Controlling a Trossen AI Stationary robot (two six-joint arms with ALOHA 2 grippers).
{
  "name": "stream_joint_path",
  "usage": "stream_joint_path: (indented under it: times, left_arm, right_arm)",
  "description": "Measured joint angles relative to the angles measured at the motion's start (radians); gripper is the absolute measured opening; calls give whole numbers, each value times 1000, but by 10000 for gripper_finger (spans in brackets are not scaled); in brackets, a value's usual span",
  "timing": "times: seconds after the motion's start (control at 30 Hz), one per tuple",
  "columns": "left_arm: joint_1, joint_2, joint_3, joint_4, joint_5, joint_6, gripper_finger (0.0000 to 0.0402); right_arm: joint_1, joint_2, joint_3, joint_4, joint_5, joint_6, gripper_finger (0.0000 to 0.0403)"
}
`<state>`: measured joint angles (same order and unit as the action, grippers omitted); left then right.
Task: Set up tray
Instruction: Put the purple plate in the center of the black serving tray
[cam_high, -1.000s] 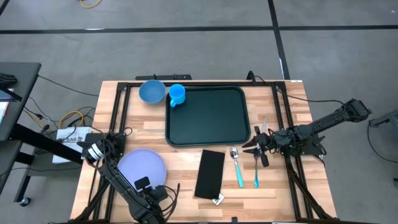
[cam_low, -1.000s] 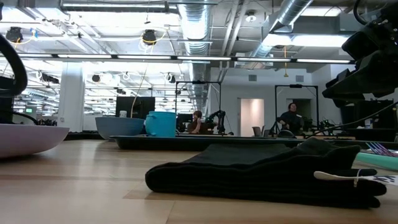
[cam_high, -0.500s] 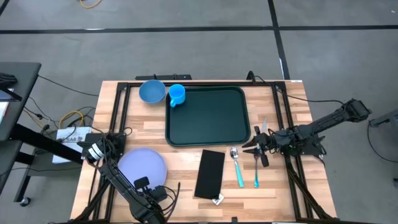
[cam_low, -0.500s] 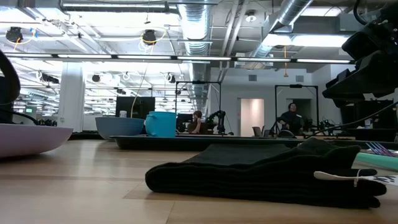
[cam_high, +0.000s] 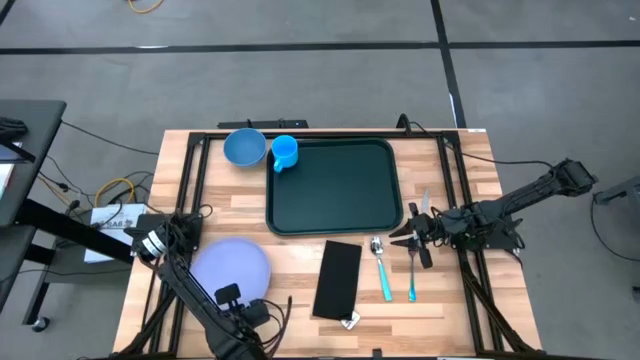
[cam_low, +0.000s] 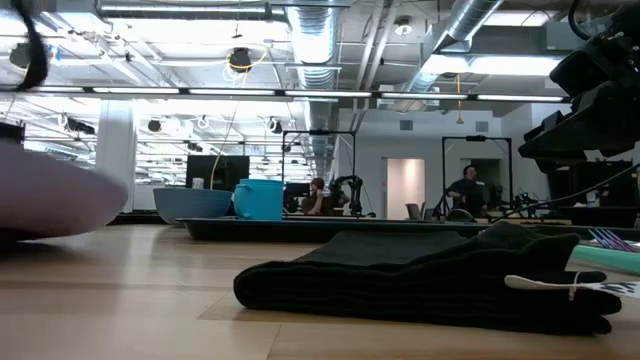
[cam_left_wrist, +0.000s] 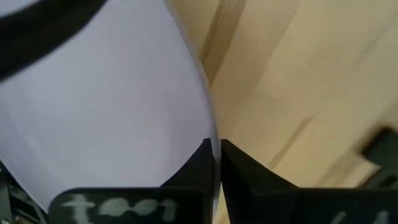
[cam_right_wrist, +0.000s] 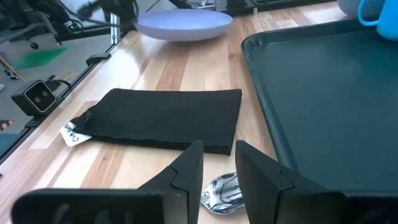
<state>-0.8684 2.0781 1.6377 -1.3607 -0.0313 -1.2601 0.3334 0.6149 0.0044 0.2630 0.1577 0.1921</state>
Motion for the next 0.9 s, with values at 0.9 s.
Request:
stream_joint_path:
  times: [0.9]
  left_arm:
    - [212, 0, 281, -128, -409, 1005, 0]
  right_arm:
    - [0, 0, 0, 0, 0, 0, 87]
